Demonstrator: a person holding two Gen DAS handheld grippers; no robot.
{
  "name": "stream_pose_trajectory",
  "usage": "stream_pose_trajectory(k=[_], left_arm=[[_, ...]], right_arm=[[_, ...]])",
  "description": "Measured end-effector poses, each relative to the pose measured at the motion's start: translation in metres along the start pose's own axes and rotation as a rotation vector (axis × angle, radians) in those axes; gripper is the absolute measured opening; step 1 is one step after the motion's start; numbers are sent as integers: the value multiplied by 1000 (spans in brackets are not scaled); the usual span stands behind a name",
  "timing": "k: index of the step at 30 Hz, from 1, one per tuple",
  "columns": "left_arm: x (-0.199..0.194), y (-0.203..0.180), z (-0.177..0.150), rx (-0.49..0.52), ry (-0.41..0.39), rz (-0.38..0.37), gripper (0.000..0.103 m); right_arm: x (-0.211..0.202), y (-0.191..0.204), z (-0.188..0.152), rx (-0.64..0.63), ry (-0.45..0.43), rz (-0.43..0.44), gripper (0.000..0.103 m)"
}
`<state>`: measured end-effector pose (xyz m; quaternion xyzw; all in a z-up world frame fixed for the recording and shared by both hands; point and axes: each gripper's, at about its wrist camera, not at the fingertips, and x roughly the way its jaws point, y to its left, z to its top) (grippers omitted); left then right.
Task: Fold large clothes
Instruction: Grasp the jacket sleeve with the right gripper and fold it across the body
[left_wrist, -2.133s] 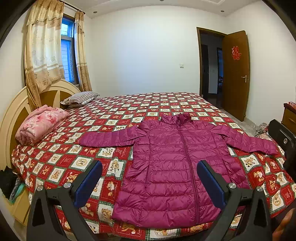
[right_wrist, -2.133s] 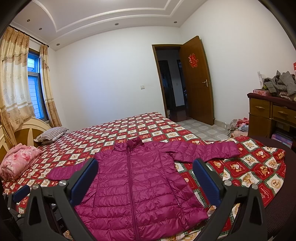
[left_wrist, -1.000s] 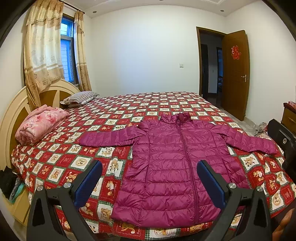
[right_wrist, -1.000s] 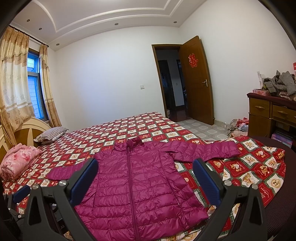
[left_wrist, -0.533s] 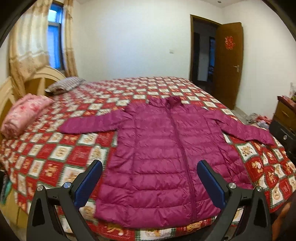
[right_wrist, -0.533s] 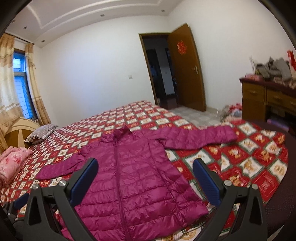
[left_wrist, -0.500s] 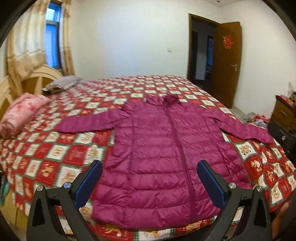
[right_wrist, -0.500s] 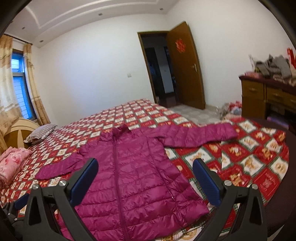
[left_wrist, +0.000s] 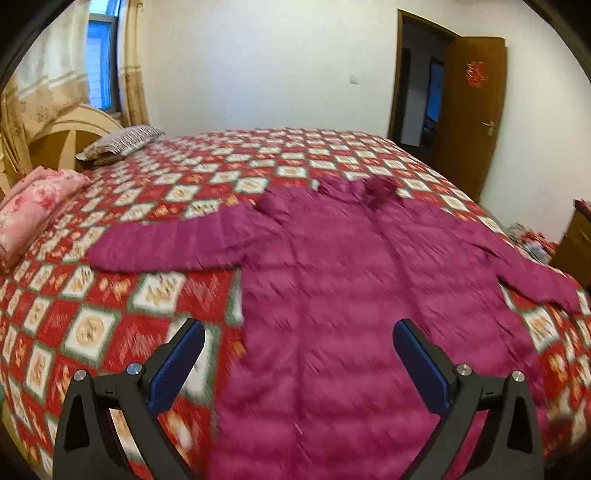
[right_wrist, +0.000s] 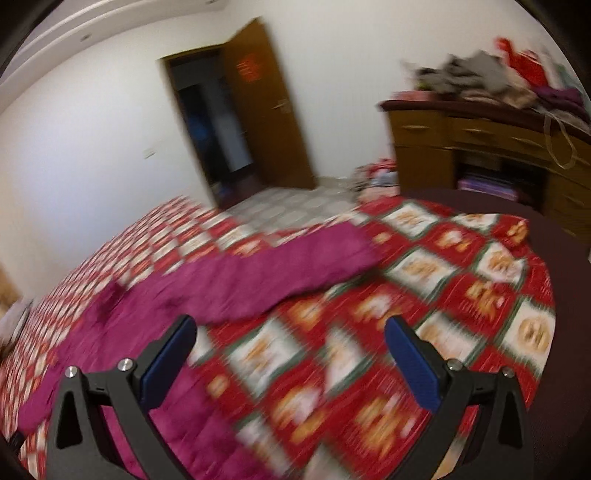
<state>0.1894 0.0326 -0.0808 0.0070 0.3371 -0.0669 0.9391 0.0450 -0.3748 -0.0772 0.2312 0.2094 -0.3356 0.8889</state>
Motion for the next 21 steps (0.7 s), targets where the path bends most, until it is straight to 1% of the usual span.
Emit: stream_pose_trajectory(k=[2, 4, 8, 10, 11, 12, 15, 16, 17, 18, 19, 20, 21], left_arm=[[15, 9, 13, 3, -9, 16, 102], [34, 19, 25, -3, -13, 30, 102], [72, 40, 42, -33, -14, 58, 102], [92, 52, 45, -48, -23, 83, 102], [103, 57, 45, -53, -19, 101, 102], [112, 61, 45, -58, -13, 115, 102], [133, 70, 39, -64, -2, 131, 102], [138, 71, 37, -61, 1, 135, 102], [143, 71, 35, -56, 5, 138, 102], [149, 70, 32, -46, 10, 143, 102], [155, 69, 28, -32, 16, 150, 102], [159, 69, 25, -22, 20, 155, 102], [164, 67, 20, -10, 27, 162, 102]], right_arm=[[23, -20, 21, 38, 11, -56, 103], [48, -36, 36, 76, 39, -77, 103], [95, -49, 51, 120, 92, -123, 103], [122, -50, 53, 106, 127, -172, 96], [131, -52, 54, 104, 136, -180, 94], [145, -52, 54, 100, 159, -191, 90], [172, -55, 47, 115, 217, -205, 81], [177, -55, 45, 112, 236, -211, 77], [184, -53, 40, 106, 260, -210, 65], [188, -52, 38, 101, 274, -207, 59], [191, -52, 36, 96, 278, -212, 58], [188, -50, 35, 83, 260, -229, 53], [188, -48, 35, 78, 260, -225, 43]])
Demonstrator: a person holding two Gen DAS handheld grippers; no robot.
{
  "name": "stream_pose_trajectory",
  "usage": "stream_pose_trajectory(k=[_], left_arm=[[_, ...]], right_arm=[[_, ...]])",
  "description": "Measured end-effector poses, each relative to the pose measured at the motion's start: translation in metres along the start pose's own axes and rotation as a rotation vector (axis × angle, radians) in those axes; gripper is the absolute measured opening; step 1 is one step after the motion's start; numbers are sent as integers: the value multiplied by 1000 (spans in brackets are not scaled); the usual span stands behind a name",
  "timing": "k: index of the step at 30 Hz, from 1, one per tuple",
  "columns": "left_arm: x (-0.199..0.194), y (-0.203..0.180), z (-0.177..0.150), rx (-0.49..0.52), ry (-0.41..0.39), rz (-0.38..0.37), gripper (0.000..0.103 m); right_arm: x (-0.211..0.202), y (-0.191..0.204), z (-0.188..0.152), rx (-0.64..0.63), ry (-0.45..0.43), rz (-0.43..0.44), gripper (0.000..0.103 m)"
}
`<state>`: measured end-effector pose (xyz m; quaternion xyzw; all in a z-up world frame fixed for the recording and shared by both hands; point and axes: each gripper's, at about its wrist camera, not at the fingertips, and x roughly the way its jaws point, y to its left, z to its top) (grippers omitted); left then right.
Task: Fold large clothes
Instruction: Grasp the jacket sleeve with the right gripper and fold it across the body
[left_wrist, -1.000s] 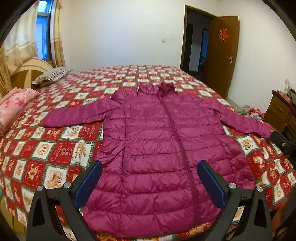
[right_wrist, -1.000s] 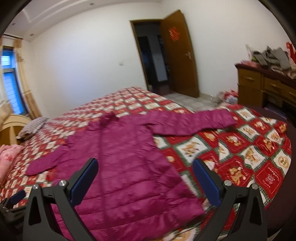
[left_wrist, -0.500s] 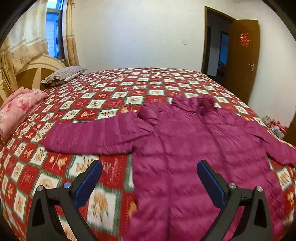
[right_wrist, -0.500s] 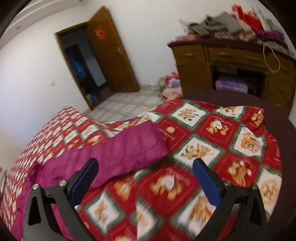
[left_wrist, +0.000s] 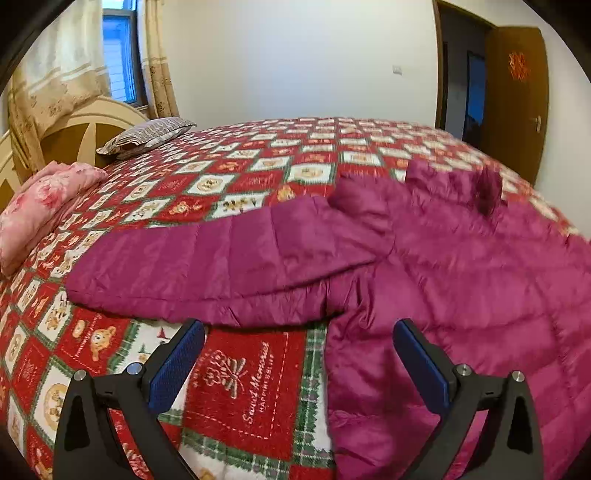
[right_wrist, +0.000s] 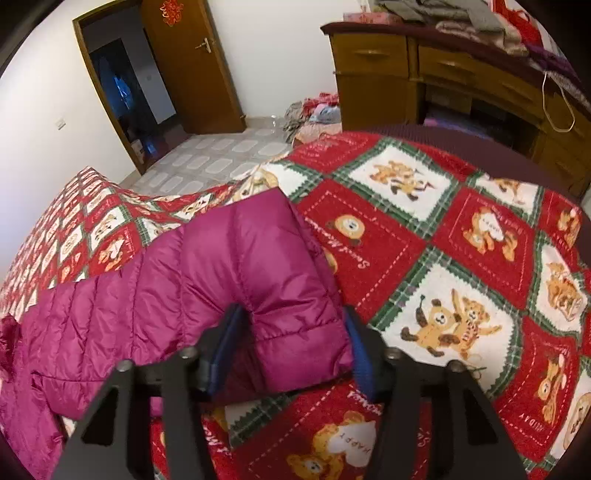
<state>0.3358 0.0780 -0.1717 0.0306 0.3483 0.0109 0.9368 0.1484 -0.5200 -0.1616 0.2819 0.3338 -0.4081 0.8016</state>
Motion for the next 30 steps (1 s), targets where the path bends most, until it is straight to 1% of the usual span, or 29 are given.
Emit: stream_pose_trajectory(k=[1, 2, 3, 6, 8, 12, 14, 16, 19, 21, 22, 24, 27, 30], left_arm=[[7, -1, -5, 4, 21, 3, 102], [11, -1, -6, 0, 38, 1, 102], [15, 2, -7, -16, 57, -6, 102], [16, 6, -9, -42, 60, -27, 102], [20, 10, -12, -75, 75, -52, 102], [25, 30, -17, -202, 97, -128, 102], [22, 34, -20, -233, 78, -154, 102], [22, 34, -21, -237, 72, -158, 102], [21, 32, -21, -231, 68, -153, 102], [21, 34, -21, -236, 62, -159, 102], [21, 35, -22, -242, 59, -165, 102], [20, 37, -23, -249, 54, -173, 102], [21, 38, -23, -248, 53, -173, 102], [21, 38, -23, -251, 49, -178, 102]], right_arm=[[-1, 2, 0, -9, 2, 5, 38], [-1, 4, 1, -22, 1, 5, 27], [-4, 6, 2, -41, -2, 3, 20], [-19, 22, 6, -106, -36, 3, 17], [-38, 39, 11, -145, -72, 44, 17], [-82, 88, 12, -242, -122, 166, 17], [-104, 123, 7, -308, -131, 248, 17], [-118, 157, -4, -366, -132, 304, 17], [-137, 223, -38, -483, -103, 427, 16], [-141, 260, -60, -547, -87, 487, 16], [-144, 282, -78, -589, -85, 515, 16], [-147, 313, -104, -648, -69, 566, 15], [-147, 355, -144, -720, -5, 647, 15], [-145, 388, -181, -786, 38, 677, 15]])
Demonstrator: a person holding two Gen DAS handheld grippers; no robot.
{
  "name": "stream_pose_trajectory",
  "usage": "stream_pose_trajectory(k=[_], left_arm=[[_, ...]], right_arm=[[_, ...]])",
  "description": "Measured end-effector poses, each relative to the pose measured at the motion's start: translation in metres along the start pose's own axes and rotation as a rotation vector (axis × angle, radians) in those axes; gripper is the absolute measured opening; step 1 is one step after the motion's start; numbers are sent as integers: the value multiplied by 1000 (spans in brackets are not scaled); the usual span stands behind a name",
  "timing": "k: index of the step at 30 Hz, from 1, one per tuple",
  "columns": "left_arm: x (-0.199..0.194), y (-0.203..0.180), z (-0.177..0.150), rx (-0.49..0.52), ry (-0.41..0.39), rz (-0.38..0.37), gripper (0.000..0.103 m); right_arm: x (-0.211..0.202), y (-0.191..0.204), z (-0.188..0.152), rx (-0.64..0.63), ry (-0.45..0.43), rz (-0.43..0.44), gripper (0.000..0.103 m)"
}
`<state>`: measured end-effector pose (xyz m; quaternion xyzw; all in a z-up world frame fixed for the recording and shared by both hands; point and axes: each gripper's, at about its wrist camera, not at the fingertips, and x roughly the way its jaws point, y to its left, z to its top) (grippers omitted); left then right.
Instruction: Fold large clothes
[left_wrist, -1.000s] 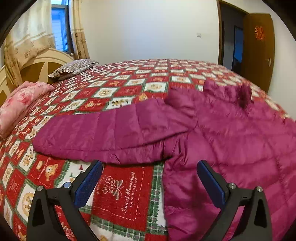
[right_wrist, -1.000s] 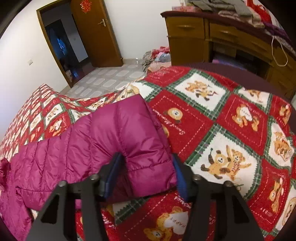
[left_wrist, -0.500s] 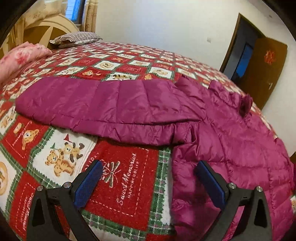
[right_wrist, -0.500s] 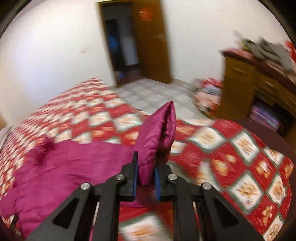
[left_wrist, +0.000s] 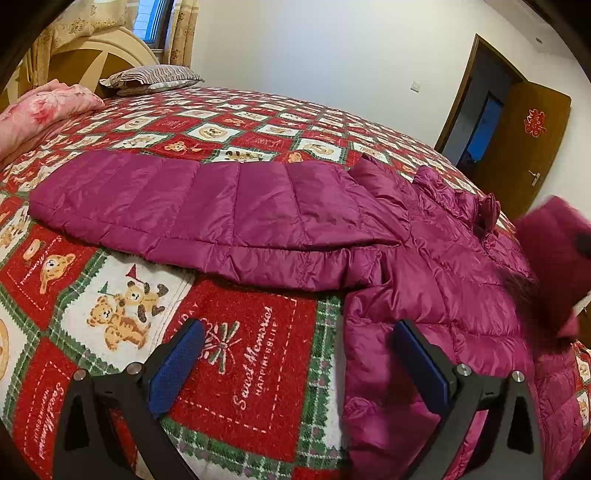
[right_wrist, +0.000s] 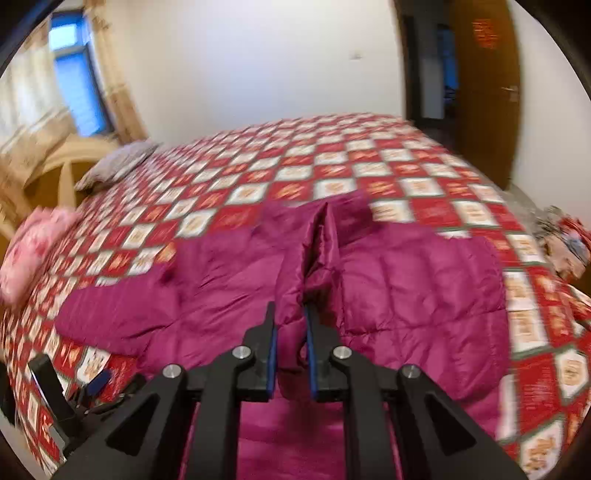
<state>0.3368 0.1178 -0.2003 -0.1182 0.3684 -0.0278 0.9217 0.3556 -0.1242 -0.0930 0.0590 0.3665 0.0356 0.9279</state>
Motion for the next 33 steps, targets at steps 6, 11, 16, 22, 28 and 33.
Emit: stream_pose_trajectory(k=[6, 11, 16, 22, 28, 33], left_arm=[[0, 3, -1, -13, -14, -22, 102], [0, 4, -1, -18, -23, -31, 102], [1, 3, -1, -15, -28, -30, 102], [1, 3, -2, -11, -24, -26, 102], [4, 0, 0, 2, -2, -1, 102], [6, -17, 8, 80, 62, 89, 102]], right_arm=[[45, 53, -15, -83, 65, 45, 15], [68, 66, -24, -93, 97, 81, 17], [73, 72, -26, -63, 104, 240, 81], [5, 49, -5, -57, -82, 264, 63], [-19, -66, 5, 94, -142, -94, 55], [18, -132, -19, 174, 1, -203, 55]])
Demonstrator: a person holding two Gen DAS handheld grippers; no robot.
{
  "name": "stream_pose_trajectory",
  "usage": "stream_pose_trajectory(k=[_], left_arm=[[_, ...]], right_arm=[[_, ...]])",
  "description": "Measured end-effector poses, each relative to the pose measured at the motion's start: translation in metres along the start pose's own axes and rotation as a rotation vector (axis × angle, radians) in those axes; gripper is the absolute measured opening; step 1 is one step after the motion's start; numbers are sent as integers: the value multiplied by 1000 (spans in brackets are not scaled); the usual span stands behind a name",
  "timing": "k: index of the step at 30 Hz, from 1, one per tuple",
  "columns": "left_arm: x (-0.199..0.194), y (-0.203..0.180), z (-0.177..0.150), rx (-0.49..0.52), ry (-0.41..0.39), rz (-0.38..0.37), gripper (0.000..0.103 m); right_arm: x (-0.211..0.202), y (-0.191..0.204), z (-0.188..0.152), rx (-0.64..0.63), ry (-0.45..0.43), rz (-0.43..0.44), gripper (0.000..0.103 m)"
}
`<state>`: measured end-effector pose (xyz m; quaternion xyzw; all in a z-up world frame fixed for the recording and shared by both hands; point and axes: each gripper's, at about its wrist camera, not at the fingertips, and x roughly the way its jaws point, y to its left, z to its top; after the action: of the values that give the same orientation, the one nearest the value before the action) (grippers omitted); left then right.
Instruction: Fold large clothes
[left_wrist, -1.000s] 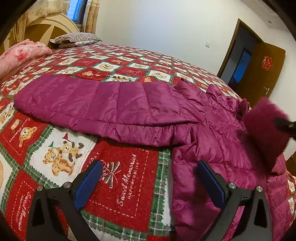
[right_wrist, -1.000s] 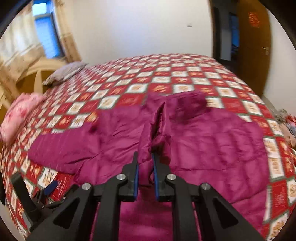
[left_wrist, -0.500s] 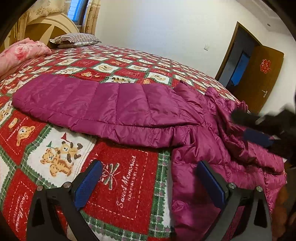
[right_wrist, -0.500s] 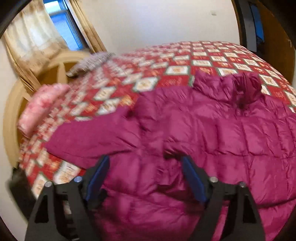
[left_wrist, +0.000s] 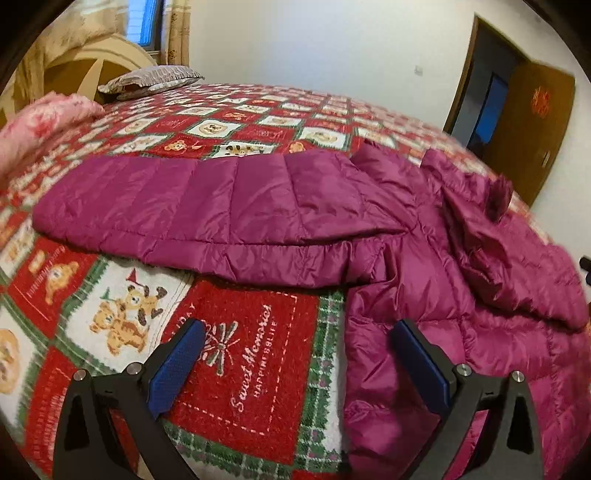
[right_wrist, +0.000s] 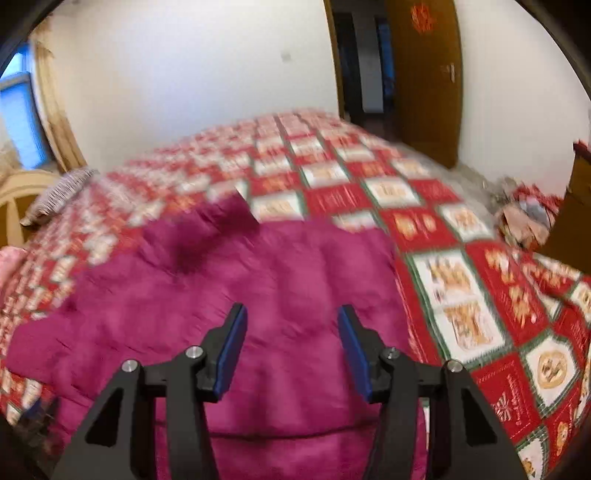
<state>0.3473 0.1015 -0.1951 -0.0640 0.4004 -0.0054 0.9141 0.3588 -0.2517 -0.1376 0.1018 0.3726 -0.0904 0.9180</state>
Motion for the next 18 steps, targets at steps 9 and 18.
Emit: stream_pose_trajectory(k=[9, 18], left_arm=[[-46, -67, 64, 75, -101, -103, 102], [18, -125, 73, 105, -47, 1, 102]], right_arm=[[33, 15, -29, -74, 99, 47, 54], [14, -27, 42, 25, -56, 1, 52]])
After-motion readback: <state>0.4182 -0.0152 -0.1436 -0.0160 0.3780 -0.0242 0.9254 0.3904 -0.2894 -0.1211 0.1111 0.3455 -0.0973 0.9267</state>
